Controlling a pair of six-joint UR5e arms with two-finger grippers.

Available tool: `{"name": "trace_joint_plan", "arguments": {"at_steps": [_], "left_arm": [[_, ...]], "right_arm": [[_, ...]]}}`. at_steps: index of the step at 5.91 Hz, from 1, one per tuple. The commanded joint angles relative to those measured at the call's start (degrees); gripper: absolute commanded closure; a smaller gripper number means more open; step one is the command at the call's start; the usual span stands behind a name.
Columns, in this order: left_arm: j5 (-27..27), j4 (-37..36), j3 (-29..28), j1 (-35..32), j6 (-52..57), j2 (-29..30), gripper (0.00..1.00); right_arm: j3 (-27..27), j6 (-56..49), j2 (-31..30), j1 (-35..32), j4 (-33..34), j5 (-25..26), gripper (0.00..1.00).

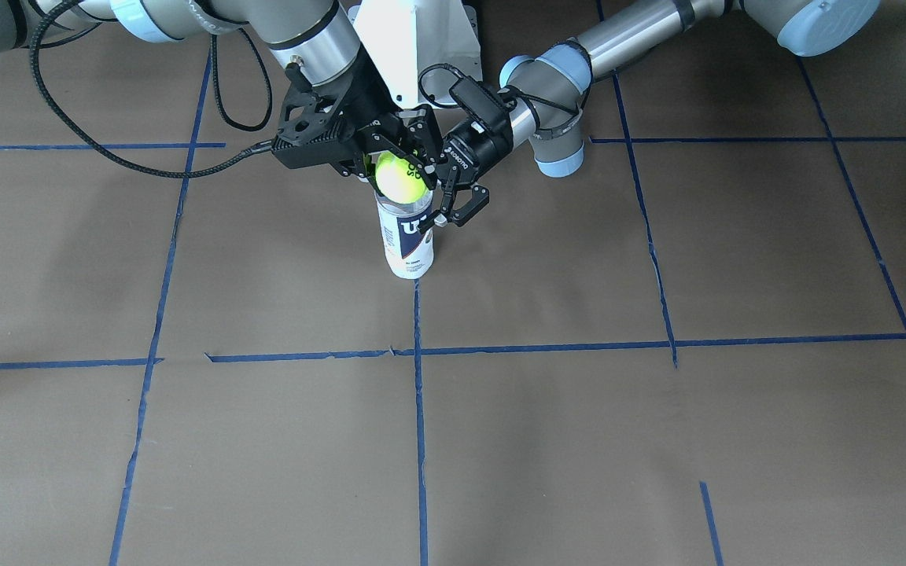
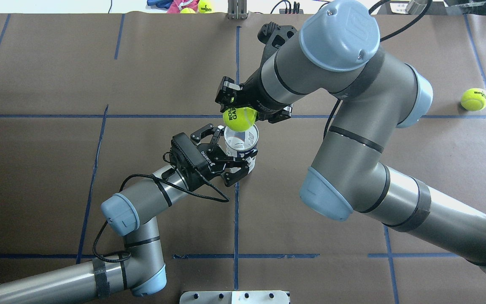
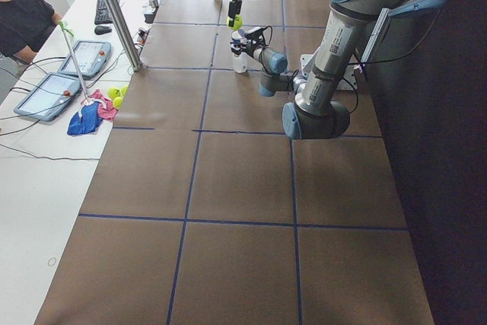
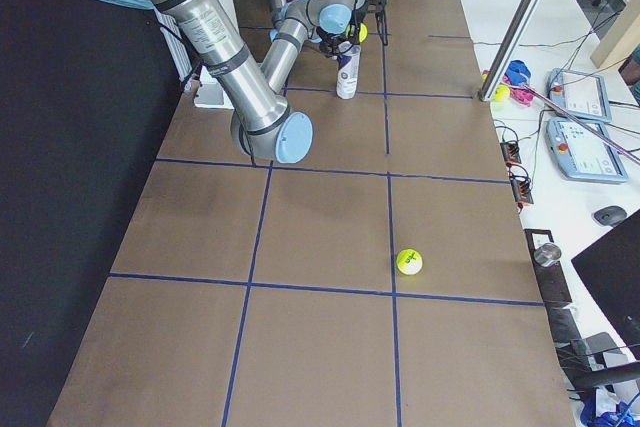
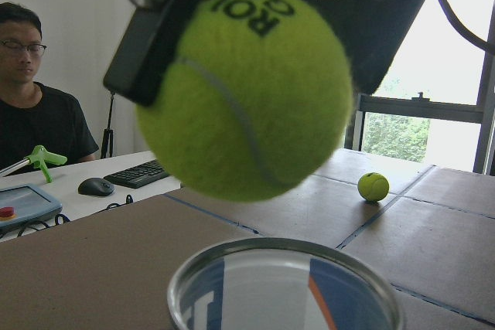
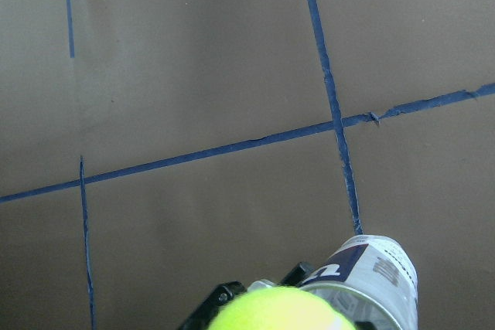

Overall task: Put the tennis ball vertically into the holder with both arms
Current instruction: 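Carry the ball over the can's open top with the right gripper and release it, then move the right gripper to the second tennis ball and grasp it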

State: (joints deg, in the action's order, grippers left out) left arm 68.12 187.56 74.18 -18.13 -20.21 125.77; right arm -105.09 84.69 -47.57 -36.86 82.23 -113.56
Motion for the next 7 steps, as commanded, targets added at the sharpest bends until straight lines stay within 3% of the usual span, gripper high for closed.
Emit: {"name": "trace_joint_plan", "arguments": {"at_steps": [1,5,7], "left_arm": [[0.0,0.0,0.0,-0.1,0.0,0.0,0.11],[0.0,0.4,-0.1,-0.1,0.0,-0.1,0.11],[0.0,0.5,0.0,0.0,0.0,-0.1,0.11]], "right_arm": [[0.1,0.2,-0.2,1.3,0.0,1.4,0.17],[-1.2,-0.3,-0.9,0.9,-0.1,0.9,0.15],[-3.4,-2.6,-7.1,-4.6,-0.1,-3.6,0.14]]}}
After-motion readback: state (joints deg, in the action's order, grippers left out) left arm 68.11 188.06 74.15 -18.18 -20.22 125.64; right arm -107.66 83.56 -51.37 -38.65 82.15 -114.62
